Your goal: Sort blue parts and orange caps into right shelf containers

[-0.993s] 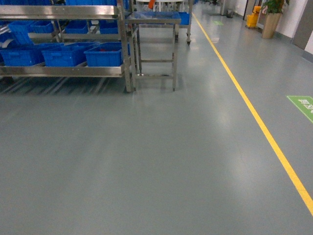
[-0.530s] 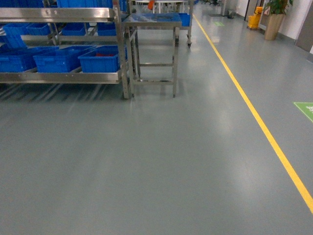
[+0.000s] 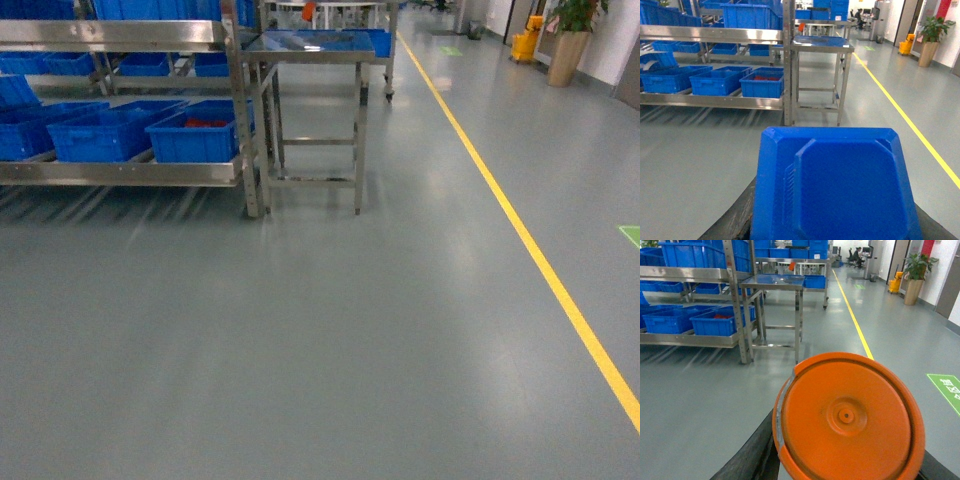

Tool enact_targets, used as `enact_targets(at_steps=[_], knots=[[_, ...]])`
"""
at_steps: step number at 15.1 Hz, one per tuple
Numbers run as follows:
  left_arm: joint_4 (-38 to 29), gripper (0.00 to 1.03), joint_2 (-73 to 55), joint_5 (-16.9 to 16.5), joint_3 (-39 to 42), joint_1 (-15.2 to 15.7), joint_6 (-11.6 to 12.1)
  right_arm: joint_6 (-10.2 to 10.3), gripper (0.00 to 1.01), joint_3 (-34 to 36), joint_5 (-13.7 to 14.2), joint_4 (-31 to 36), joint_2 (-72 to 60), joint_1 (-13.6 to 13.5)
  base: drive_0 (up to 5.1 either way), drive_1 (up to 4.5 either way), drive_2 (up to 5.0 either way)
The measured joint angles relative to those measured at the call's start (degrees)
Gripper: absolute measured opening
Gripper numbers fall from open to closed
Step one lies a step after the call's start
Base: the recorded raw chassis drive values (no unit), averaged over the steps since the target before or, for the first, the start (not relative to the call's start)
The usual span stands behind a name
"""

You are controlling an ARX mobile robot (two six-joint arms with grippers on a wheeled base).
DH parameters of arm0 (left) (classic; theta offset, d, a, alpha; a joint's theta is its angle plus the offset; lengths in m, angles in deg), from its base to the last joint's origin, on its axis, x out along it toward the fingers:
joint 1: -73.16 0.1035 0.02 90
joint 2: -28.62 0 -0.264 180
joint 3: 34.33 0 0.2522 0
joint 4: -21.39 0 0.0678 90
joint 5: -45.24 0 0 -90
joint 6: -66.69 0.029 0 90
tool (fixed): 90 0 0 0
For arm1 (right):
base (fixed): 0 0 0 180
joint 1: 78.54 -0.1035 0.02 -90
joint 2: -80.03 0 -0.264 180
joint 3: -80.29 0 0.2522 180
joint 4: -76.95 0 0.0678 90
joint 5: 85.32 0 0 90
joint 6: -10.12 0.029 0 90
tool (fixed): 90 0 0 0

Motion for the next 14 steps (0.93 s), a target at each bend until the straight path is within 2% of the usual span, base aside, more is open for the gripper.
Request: enact_targets(at_steps=[14], knots=[[-0.1,0.43,0.0,-0.1,0.0,0.0,0.0,0.0,0.44,0.0,0.0,0.2,0.0,0.0,0.0,4.33,-4.3]])
